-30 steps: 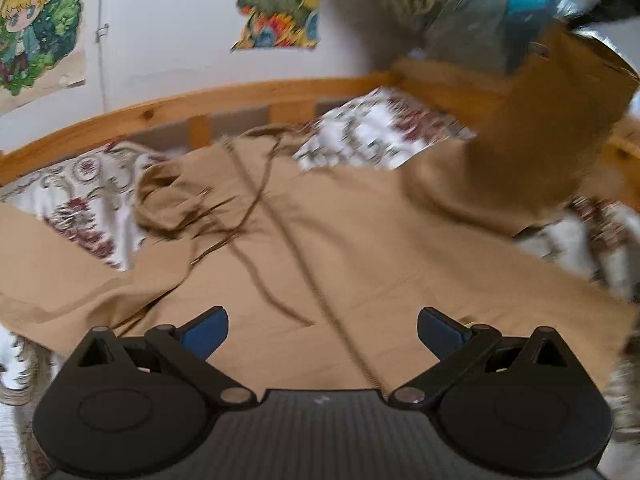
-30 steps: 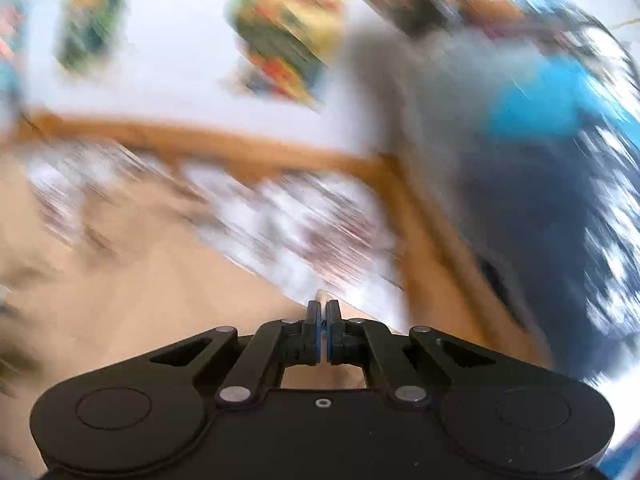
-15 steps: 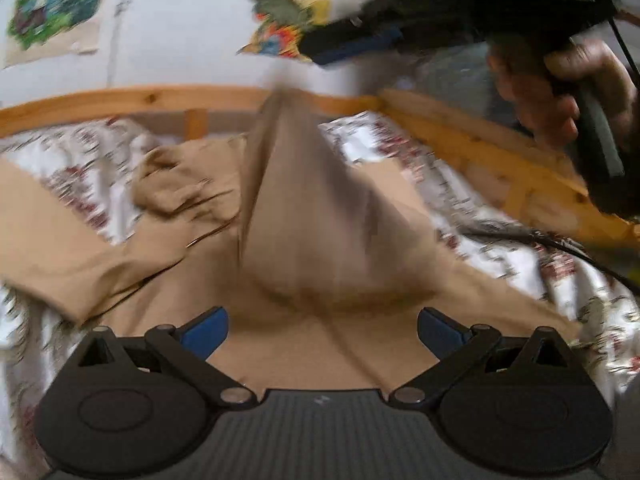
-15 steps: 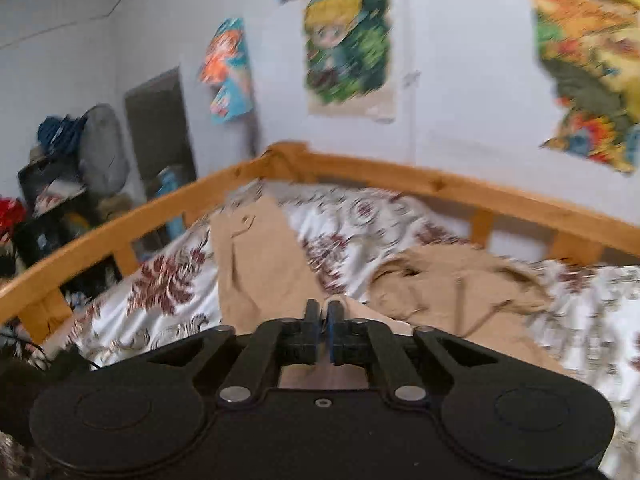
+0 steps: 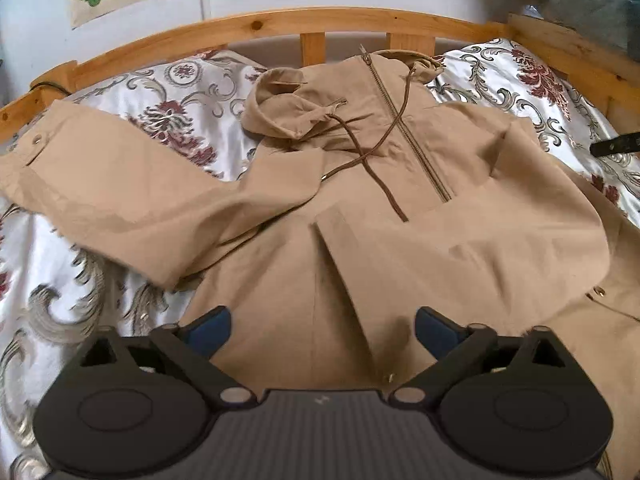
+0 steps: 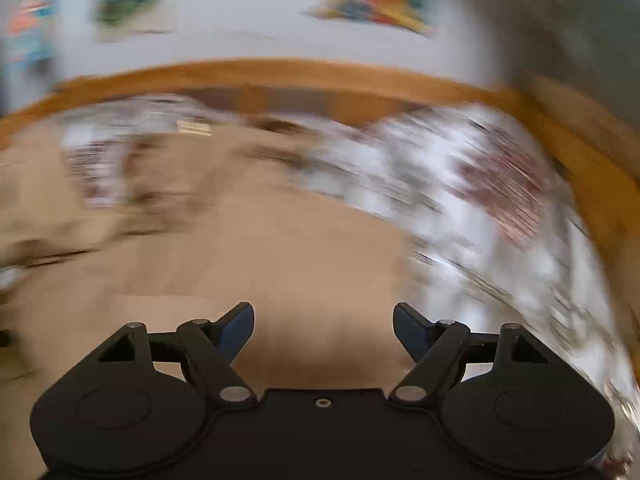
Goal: Fold large clothes
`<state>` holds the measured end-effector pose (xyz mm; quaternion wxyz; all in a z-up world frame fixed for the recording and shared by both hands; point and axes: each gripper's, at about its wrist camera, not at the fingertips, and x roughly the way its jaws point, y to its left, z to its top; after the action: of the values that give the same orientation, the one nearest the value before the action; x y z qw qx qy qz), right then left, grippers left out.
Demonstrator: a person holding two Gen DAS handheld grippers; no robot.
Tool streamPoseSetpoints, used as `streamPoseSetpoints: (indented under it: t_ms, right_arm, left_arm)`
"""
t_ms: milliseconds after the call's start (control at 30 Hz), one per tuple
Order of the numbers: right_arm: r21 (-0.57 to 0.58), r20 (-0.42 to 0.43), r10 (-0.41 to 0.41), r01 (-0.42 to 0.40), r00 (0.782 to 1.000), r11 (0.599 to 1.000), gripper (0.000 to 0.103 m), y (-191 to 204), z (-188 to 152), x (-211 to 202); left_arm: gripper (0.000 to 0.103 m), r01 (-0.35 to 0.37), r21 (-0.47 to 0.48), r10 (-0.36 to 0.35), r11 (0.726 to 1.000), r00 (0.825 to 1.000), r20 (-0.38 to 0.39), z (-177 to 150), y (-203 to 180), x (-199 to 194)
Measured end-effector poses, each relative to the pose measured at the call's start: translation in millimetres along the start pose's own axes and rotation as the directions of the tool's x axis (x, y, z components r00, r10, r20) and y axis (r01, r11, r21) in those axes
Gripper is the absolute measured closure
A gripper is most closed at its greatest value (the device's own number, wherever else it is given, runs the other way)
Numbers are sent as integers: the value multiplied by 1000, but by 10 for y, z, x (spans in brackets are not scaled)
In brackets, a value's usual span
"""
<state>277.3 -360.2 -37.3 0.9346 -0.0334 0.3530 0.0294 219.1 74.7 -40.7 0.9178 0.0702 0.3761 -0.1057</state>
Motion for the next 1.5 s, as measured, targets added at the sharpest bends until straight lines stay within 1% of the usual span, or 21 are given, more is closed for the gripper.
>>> streamPoseSetpoints:
  t_ms: [100,133,167,233,300,400,467,500,600,767,900,1000,1100,1167,1233,1300,1333,1367,1400,1433,1500]
  right_arm:
    - [162,-27,-28,32,999,986,37,-379,-23,349]
    - [209,-21,-14,19,1000,978,44,-453,-16,439]
    - [246,-12,9,-6,1000,969,46,-491,6,532]
    - [245,17,44,-47,999,968,47,-453,92,679]
    - [192,39,61,-68,997,979,47,-354,198,840]
    - [151,27,50,-54,998,987,45,-291,322,1090]
    - [214,10,95,-95,995,972,65,-345,353,1214]
    - [244,3,134,-131,991,961,98,-382,378,1268]
    - [175,15,130,-130,991,976,103,-335,370,1233]
    - [209,105,2,-24,994,978,103,-575,406,957]
    - [182,61,-68,56,996,982,103,-562,396,981]
    - [146,80,-116,104,990,984,81,-457,324,848]
    - [48,101,-105,101,989,994,71,-276,193,603]
    - [0,106,-95,96,990,995,58,-162,82,425]
    - [-9,103,-83,85,991,996,45,-35,-77,218]
    - [9,101,-103,103,989,995,36,54,-229,47]
    - [15,96,-117,116,988,993,32,90,-321,-29]
    - [24,91,-154,153,984,988,32,129,-419,-95]
    - [43,82,-195,192,977,980,32,155,-500,-131]
    - [73,68,-223,218,972,973,32,168,-582,-158]
    - [143,43,-253,245,966,959,33,153,-722,-158]
  left_arm:
    - [29,-37,31,38,999,999,-36,43,-73,128]
    - [42,-29,41,31,999,999,-45,47,-85,160]
    - [47,-14,46,16,999,998,-53,51,-84,180]
    - [53,23,41,-20,999,998,-66,51,-72,192]
    - [67,54,42,-51,998,996,-73,55,-61,192]
    - [96,88,44,-84,995,992,-94,81,-62,218]
    - [103,103,42,-97,994,989,-113,90,-65,239]
    - [103,103,39,-98,994,988,-115,85,-70,235]
    - [103,75,53,-69,996,992,-108,61,-106,194]
    - [103,4,32,0,999,991,-134,-15,-39,108]
    - [103,-22,35,27,999,988,-149,-97,0,71]
    - [103,10,-22,-13,1000,991,-135,-94,31,8]
    - [80,60,-69,-65,996,995,-81,-52,31,-57]
    - [34,67,-68,-70,995,996,-52,3,-25,-38]
    - [30,73,-70,-75,995,997,-18,67,-89,14]
    - [31,71,-72,-74,995,997,-36,134,-159,158]
    - [44,55,-75,-61,996,996,-69,159,-198,270]
    - [77,42,-79,-50,996,994,-98,172,-230,368]
    - [95,33,-85,-43,996,991,-127,173,-249,454]
    - [103,-7,-94,-7,996,989,-145,170,-269,512]
    - [103,-42,-102,30,994,992,-123,121,-294,476]
